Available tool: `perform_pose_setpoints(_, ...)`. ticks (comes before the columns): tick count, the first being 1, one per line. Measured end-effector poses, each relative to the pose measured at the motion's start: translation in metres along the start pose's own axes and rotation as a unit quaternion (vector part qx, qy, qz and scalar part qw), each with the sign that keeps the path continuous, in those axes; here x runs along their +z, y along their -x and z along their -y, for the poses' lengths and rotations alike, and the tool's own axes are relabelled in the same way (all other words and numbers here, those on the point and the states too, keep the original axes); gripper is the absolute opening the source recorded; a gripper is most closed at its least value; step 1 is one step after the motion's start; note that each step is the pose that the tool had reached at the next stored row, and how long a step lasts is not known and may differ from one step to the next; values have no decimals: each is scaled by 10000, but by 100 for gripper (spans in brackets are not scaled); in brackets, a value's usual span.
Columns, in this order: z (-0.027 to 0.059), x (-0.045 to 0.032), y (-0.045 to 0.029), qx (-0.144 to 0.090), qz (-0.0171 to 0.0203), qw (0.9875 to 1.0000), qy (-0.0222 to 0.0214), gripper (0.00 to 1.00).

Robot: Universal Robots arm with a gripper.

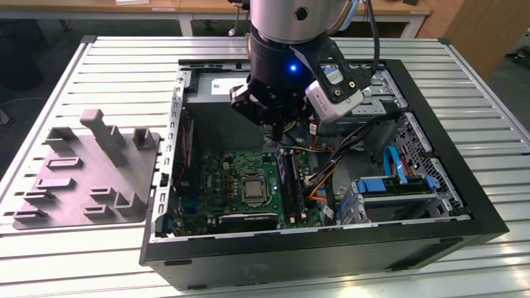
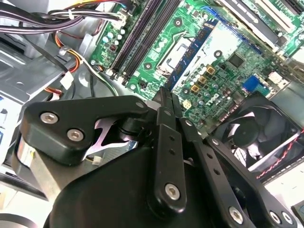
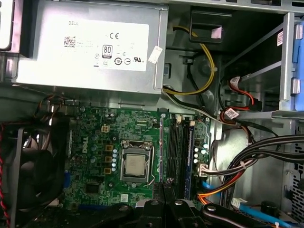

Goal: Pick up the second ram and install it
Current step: 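Insert the second ram into the second slot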

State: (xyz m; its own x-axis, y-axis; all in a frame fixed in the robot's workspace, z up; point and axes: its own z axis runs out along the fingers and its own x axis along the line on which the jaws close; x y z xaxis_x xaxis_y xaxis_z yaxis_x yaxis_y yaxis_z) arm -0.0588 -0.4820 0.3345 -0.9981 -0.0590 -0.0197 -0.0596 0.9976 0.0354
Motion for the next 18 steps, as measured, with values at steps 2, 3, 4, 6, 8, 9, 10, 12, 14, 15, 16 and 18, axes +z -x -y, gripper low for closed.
perform_pose_setpoints(2, 1, 8, 16, 0, 0, 10000, 5, 11)
perform_pose_setpoints(3, 2, 14, 23, 0, 1, 10000, 9, 11)
perform_pose_setpoints(4, 3, 20, 28, 0, 1, 10000, 10, 11)
perform_pose_setpoints(6, 3, 34, 34, 0, 0, 10000, 11, 11)
perform_pose_setpoints(8, 1, 52, 36, 1, 1, 10000, 14, 11)
perform_pose_setpoints(9, -1, 61, 36, 1, 0, 10000, 17, 11)
perform_pose_setpoints(10, -4, 70, 37, 0, 1, 10000, 20, 11)
perform_pose_setpoints(12, -9, 88, 36, 0, 1, 10000, 23, 11)
perform_pose_setpoints(14, -10, 103, 36, 0, 2, 10000, 25, 11)
perform_pose_setpoints(15, -10, 109, 35, 0, 2, 10000, 29, 11)
perform_pose_setpoints(16, -10, 115, 35, 1, 2, 10000, 34, 11)
perform_pose_setpoints(18, -10, 133, 41, 0, 2, 10000, 39, 11)
